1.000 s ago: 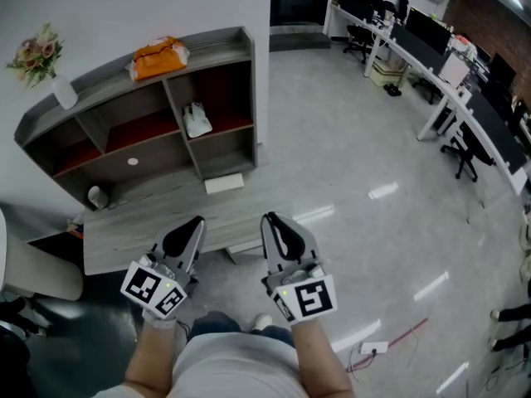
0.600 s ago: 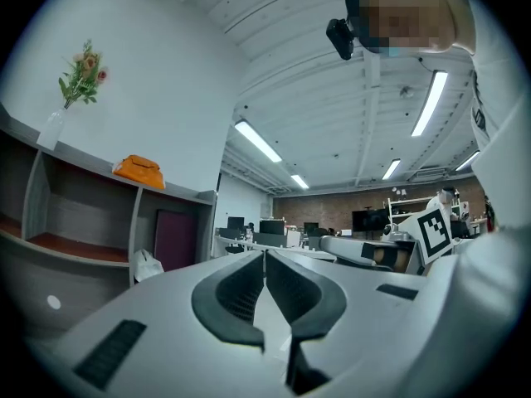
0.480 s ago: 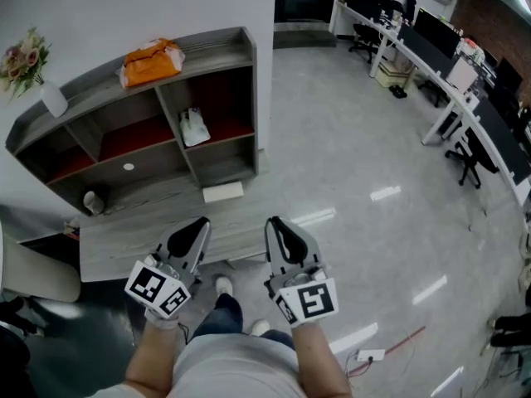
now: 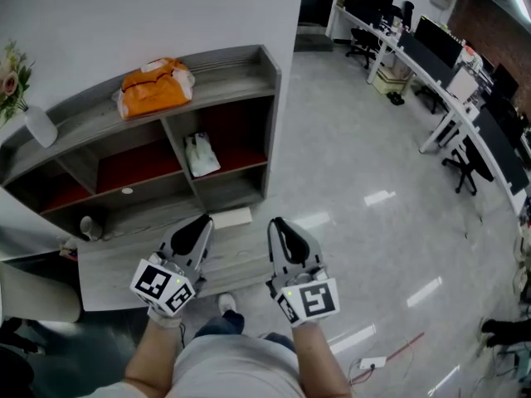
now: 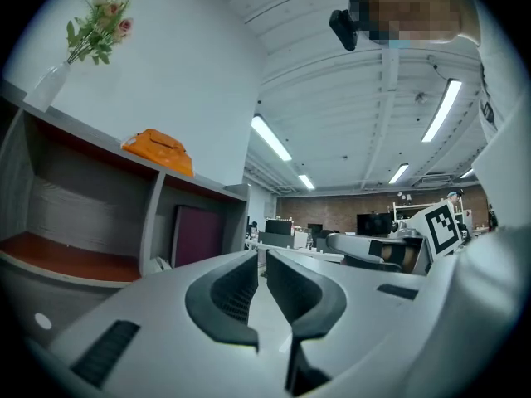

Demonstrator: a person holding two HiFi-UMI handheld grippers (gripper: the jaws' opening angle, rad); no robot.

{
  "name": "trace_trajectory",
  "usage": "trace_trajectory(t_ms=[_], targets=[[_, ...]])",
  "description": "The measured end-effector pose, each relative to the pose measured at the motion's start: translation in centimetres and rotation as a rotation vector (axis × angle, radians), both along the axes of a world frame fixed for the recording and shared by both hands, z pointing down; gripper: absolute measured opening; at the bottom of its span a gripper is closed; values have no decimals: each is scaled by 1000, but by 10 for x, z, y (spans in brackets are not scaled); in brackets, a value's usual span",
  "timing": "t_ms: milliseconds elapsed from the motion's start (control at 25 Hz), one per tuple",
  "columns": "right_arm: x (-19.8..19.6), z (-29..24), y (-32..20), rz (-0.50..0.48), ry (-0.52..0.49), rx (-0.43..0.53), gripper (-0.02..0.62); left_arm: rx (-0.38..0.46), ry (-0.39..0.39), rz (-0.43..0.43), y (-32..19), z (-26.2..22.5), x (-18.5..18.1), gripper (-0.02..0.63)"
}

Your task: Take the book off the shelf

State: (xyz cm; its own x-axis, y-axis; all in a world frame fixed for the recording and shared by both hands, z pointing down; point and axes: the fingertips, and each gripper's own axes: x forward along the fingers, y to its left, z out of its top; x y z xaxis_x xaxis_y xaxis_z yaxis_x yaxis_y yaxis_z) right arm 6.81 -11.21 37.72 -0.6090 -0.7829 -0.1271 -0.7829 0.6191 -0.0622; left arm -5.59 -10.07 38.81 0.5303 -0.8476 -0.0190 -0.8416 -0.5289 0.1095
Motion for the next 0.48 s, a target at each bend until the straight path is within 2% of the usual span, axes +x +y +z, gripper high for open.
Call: trace_trajectory(t_ms=[160, 280, 480], targets=[[-21, -3, -26, 33, 8, 6, 31, 0, 18, -24, -36, 0, -25, 33], [-32, -2, -39, 65, 21, 8, 31, 0, 24, -22, -59, 2, -37, 77], [-39, 0, -54, 110, 33, 1, 31, 0, 30, -48, -98, 8, -51, 107]])
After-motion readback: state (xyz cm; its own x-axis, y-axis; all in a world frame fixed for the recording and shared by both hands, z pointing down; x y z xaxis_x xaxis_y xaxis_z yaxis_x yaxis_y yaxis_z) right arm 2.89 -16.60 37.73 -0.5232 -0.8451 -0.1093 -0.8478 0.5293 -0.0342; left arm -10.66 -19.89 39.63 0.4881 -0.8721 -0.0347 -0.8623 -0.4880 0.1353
